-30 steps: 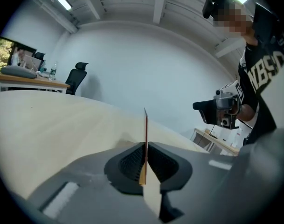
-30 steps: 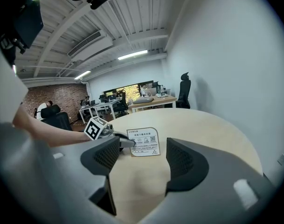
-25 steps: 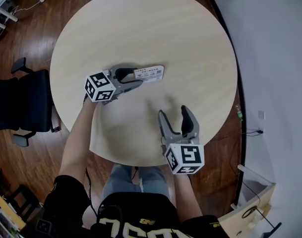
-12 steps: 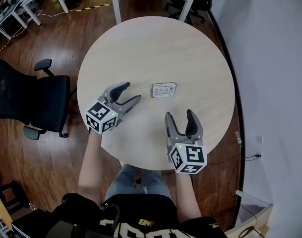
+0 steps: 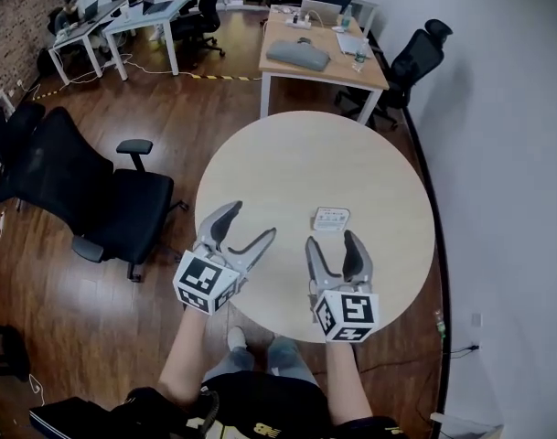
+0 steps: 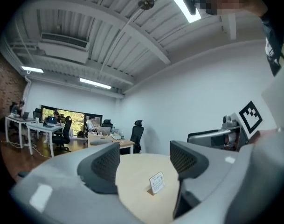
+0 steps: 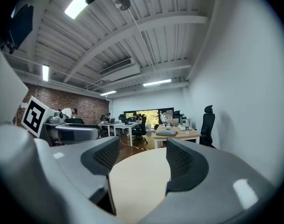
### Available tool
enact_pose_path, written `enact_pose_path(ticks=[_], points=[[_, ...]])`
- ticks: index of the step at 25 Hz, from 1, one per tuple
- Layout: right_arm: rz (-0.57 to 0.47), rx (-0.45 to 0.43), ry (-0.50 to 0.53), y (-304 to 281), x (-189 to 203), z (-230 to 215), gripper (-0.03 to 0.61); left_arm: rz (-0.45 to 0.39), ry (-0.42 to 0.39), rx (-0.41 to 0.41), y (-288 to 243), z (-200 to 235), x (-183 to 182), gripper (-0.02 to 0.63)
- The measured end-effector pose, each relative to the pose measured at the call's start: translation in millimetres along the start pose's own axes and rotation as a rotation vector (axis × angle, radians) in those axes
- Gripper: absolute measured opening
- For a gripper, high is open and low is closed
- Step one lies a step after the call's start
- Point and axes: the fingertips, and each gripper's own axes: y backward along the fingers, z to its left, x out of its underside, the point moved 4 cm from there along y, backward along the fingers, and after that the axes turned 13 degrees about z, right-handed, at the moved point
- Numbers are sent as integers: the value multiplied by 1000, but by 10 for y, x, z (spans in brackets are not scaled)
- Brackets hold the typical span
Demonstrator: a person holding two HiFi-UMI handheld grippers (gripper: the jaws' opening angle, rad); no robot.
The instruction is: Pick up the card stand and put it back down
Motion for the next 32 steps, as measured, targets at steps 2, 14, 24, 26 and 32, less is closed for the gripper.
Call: enact_pose_path(ticks=[2, 14, 24, 26, 32], points=[[-27, 0, 6, 181, -32, 134, 321, -40, -21, -56, 243, -92, -70, 342], [-88, -55, 29, 1328, 495, 305, 321, -69, 38, -246, 1039, -1256, 308, 323], [-43, -47, -17, 2469, 861, -307, 360, -5, 72, -303, 1485, -2376, 449, 308], [-60, -15, 25, 2612, 761, -295, 360, -27, 56, -300, 1556, -2421, 351, 304], [-62, 29, 63, 2854, 734, -103, 350, -81, -1, -269, 1785, -2587, 145, 304]])
